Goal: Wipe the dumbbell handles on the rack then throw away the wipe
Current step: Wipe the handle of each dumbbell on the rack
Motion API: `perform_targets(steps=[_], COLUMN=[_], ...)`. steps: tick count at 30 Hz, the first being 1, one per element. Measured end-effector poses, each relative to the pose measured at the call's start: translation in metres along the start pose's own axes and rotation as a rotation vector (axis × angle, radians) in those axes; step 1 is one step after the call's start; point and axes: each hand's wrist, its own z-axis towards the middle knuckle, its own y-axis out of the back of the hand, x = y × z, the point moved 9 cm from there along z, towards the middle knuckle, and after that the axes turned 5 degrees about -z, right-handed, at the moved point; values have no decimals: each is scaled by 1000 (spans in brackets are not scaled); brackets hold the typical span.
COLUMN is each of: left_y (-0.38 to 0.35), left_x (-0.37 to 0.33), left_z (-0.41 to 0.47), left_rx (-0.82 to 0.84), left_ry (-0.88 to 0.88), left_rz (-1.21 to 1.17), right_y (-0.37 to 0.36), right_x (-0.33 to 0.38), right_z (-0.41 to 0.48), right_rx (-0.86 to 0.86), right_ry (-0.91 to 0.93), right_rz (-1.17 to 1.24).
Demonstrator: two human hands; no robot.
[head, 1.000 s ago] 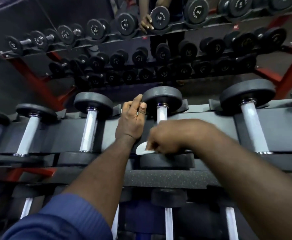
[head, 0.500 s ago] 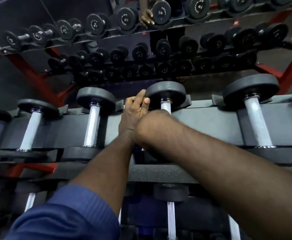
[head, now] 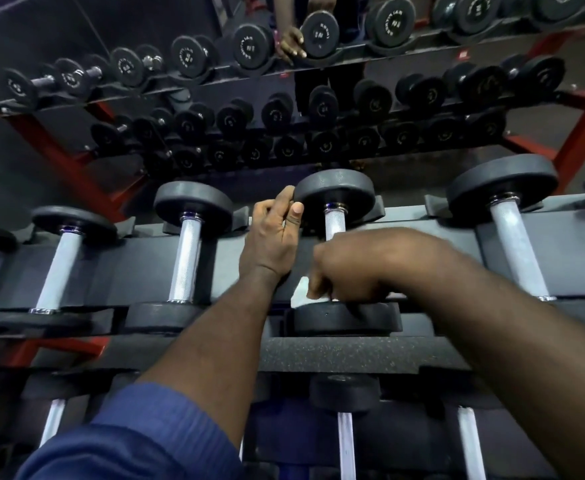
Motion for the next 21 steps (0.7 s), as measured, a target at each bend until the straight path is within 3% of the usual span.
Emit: perform_targets(steps=[5,9,12,16,21], left_y=[-1,-2,-2,-2,-1], left_x=[5,6,5,5,4], left_z=[3,2,3,3,3], left_rx=[-19,-35,-37,-34,-36], left_ry=[5,13,20,18,26], left_rz=[15,18,21,45,38], right_y=[-13,-31,-59,-82,-95], right_x=[-31,-58,-61,-76,-68], right_z=[-24,-37,-15,-2,16], right_rx=[-186,-196,-125,-84,-144], right_ry=[-140,-346,-256,-87,-112], right_rz=[441,334,407,937,1152])
